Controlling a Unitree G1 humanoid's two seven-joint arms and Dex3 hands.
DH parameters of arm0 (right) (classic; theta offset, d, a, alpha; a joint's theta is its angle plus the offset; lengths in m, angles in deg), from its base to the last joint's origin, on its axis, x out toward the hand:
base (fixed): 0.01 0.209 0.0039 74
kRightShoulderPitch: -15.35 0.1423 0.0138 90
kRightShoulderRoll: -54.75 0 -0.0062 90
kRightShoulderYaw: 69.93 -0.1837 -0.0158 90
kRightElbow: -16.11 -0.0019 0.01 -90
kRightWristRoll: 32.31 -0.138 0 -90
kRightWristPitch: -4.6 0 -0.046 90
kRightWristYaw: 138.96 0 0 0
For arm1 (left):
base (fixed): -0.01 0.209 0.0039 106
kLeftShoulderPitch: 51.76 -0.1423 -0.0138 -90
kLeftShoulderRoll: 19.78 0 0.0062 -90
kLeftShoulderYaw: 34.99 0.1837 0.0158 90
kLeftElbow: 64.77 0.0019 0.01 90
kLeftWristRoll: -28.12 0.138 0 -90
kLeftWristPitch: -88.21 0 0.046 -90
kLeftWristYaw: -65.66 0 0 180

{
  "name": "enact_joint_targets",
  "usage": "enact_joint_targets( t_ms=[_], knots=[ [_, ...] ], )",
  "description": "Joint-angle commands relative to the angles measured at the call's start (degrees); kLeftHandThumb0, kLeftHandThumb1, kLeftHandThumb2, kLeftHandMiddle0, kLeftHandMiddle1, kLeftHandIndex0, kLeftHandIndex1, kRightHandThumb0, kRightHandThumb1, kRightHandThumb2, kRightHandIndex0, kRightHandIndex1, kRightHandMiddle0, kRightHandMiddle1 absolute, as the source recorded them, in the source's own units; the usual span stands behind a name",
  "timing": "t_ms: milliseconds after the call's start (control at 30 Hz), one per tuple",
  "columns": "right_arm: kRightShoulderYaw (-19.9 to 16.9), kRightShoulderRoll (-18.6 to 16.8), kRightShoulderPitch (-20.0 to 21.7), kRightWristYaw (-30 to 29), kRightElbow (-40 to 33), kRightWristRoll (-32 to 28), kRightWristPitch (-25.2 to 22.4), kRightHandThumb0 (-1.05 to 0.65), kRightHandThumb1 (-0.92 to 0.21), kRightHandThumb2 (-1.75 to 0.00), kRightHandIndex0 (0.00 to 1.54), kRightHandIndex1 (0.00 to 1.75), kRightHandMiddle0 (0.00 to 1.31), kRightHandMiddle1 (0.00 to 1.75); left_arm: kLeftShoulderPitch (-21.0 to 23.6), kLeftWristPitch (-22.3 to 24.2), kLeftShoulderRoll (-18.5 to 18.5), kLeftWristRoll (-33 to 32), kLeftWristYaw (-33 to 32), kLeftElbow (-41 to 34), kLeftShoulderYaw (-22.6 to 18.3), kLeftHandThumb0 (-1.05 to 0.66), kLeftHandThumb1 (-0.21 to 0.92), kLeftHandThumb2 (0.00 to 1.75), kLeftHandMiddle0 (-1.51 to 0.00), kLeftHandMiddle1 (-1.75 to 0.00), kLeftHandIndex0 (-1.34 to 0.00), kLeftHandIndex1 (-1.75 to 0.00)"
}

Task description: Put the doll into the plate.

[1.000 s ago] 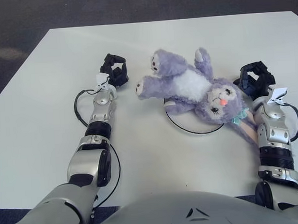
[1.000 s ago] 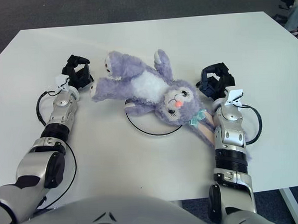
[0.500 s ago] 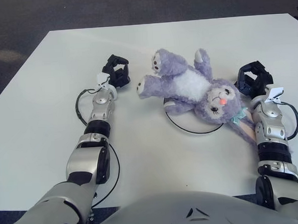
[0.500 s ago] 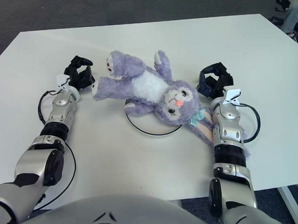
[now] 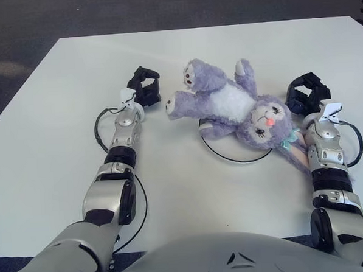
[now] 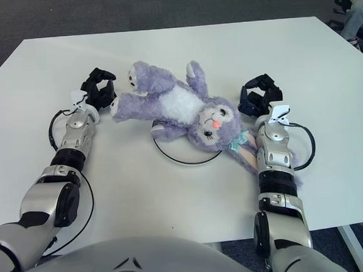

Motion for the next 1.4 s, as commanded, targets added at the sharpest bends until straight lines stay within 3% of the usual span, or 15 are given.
enact_joint_targets(
  t_ms=[0,400,1367],
  knots=[
    [1.7,-1.1,-1.9,0.1,4.3,1.6,-3.2,-0.47,-0.35,-1.27,1.22,1.75,0.59,1.75,-3.6,1.9,1.1,0.2,0.9,1.9,0.9,-0.41,0.56,1.01,-1.08,-1.75,-0.43,-1.75],
    [2.8,-1.6,1.0,-0.4,5.3,1.7,-3.8,-0.45,-0.4,-1.21,1.3,1.75,0.55,1.75,-3.9,0.4,1.7,0.8,0.4,2.5,1.8,-0.41,0.55,1.02,-1.11,-1.75,-0.43,-1.75],
    [3.1,-3.9,3.9,0.1,4.5,0.3,-6.8,-0.45,-0.42,-1.19,1.3,1.75,0.53,1.75,-4.3,-0.5,3.1,0.3,0.1,2.3,1.8,-0.41,0.54,1.04,-1.11,-1.75,-0.44,-1.75]
  ],
)
